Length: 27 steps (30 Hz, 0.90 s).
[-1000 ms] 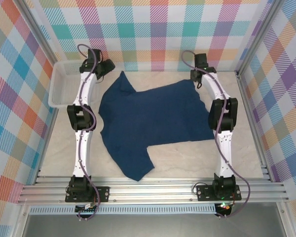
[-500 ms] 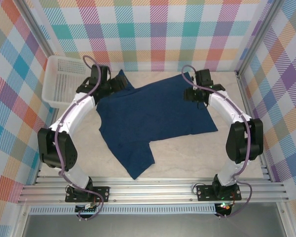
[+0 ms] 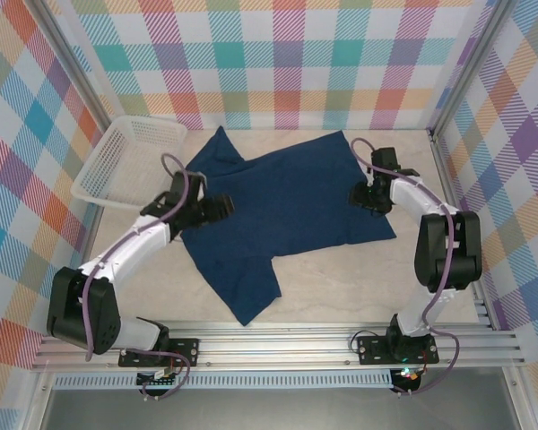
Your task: Fold the inside-out t-shirt
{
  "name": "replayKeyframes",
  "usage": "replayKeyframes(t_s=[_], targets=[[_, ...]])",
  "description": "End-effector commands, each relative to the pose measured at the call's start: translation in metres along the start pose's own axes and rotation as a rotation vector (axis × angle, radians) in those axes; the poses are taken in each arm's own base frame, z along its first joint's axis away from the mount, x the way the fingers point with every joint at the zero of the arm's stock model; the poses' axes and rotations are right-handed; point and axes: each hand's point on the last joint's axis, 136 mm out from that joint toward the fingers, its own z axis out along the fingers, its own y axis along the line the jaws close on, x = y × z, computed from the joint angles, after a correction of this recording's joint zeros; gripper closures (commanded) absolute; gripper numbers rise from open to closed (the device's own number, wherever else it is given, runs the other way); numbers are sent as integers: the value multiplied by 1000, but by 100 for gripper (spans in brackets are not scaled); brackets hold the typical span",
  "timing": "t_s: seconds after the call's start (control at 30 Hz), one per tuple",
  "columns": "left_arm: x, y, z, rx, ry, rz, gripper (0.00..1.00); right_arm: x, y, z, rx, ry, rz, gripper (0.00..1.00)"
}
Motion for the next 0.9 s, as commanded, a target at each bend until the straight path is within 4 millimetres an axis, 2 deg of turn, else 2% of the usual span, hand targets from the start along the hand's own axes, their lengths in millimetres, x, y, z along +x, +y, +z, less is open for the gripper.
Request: replayKeyframes(t_s=[0.0, 0.07, 0.3, 0.37, 0.53, 0.63, 0.77, 0.87], targets=[[45, 6, 22, 30, 125, -53, 20, 20, -26, 22, 58, 113, 98, 44], [56, 13, 30, 17, 160, -50, 20, 28, -32, 28, 51, 142, 135, 45], [65, 58, 48, -122, 177, -65, 19, 64, -62, 29, 77, 216, 266, 50], [72, 76, 50, -161, 195, -93, 19, 75, -69, 27, 78, 224, 302, 52], [71, 105, 47, -224, 145, -122, 18, 95, -84, 22, 113, 206, 350, 55], [60, 108, 49, -248, 123, -104, 18, 88, -85, 22, 109, 179, 358, 54], [38, 113, 63, -284, 111, -92, 17, 64, -81, 23, 96, 143, 364, 53], [24, 115, 66, -301, 98, -97, 16, 63, -85, 23, 123, 147, 357, 53]])
